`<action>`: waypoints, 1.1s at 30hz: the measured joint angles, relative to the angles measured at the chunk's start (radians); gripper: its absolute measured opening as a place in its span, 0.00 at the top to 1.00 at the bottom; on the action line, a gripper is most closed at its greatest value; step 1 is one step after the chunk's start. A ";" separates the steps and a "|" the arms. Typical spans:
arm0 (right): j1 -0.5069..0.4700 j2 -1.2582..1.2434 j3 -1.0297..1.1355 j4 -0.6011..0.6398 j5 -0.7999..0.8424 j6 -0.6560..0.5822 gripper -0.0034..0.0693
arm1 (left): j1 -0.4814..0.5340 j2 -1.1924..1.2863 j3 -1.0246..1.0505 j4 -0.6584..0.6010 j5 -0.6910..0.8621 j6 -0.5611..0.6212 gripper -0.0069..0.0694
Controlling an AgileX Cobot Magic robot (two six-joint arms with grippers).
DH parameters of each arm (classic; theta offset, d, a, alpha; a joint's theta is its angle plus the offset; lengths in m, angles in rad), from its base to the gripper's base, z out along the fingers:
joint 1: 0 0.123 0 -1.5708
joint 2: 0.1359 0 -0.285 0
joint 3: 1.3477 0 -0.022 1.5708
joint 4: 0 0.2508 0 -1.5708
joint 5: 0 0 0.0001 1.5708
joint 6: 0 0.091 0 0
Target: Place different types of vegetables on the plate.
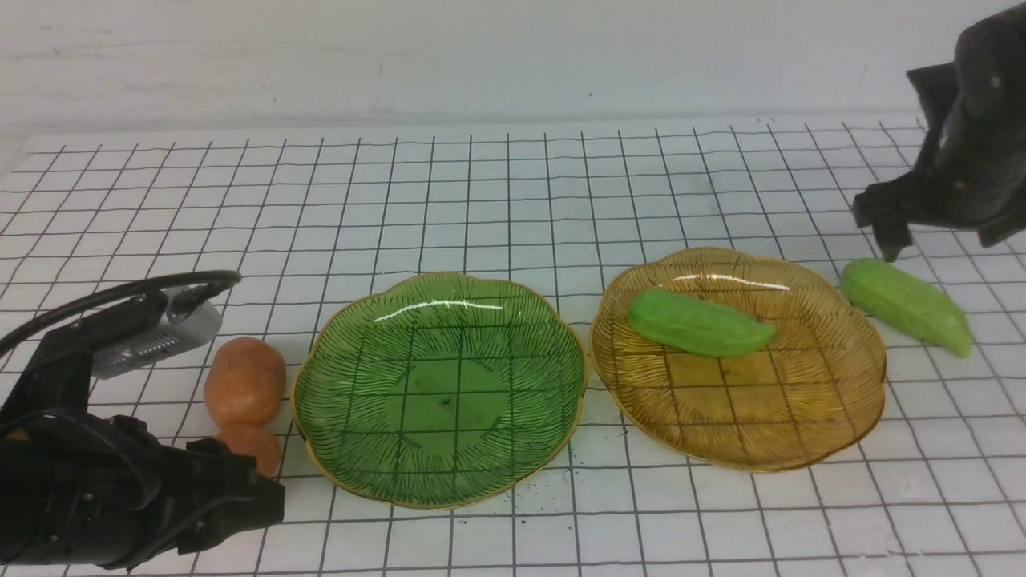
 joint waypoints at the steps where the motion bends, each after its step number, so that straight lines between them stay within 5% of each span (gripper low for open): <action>1: -0.007 0.013 0.000 -0.012 0.001 0.003 0.12 | 0.000 0.000 0.000 0.000 0.000 0.000 0.50; 24: -0.007 0.220 -0.004 -0.086 -0.077 -0.211 0.19 | 0.000 0.000 0.000 0.000 -0.009 0.000 0.50; 33: -0.008 0.234 -0.086 -0.223 0.068 -0.191 0.40 | 0.000 0.000 0.000 0.000 -0.010 0.000 0.50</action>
